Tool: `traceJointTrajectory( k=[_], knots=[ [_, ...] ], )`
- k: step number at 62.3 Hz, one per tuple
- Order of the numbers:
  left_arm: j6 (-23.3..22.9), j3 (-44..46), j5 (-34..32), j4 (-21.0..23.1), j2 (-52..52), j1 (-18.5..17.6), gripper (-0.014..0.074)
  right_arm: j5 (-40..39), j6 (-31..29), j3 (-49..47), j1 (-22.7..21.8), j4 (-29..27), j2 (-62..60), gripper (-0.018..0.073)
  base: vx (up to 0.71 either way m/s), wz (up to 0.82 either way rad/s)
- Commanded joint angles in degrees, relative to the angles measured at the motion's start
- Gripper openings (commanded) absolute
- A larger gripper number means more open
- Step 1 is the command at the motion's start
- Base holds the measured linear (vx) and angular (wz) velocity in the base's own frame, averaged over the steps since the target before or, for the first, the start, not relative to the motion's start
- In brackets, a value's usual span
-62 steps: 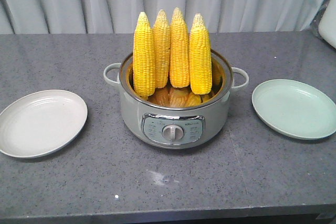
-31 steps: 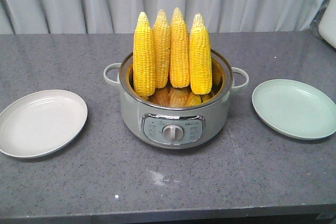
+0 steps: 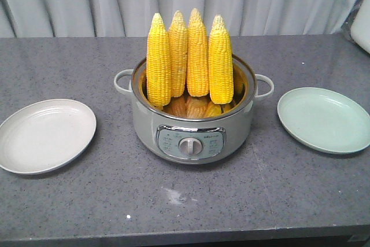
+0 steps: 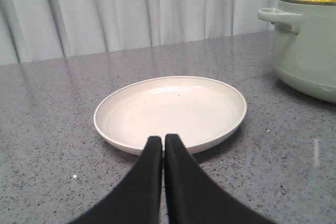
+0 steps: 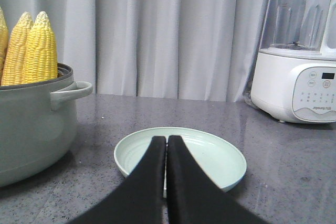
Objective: Distribute corn equally
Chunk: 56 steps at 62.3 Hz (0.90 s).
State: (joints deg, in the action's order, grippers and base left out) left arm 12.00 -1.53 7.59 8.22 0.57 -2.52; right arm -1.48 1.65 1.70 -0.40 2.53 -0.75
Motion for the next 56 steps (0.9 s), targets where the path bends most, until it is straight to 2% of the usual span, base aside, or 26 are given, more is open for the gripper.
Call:
traceJointTrajectory(
  k=[1, 56],
  knots=[
    [-0.56, -0.19, -3.85, 0.18, 0.95, 0.03, -0.0006, -4.59, -0.26, 0.56, -0.26, 0.39, -0.18, -0.0004, 0.0, 0.0],
    [-0.56, -0.19, -3.85, 0.18, 0.95, 0.03, -0.0006, -4.59, -0.26, 0.56, -0.26, 0.39, -0.18, -0.0004, 0.0, 0.0]
  ],
)
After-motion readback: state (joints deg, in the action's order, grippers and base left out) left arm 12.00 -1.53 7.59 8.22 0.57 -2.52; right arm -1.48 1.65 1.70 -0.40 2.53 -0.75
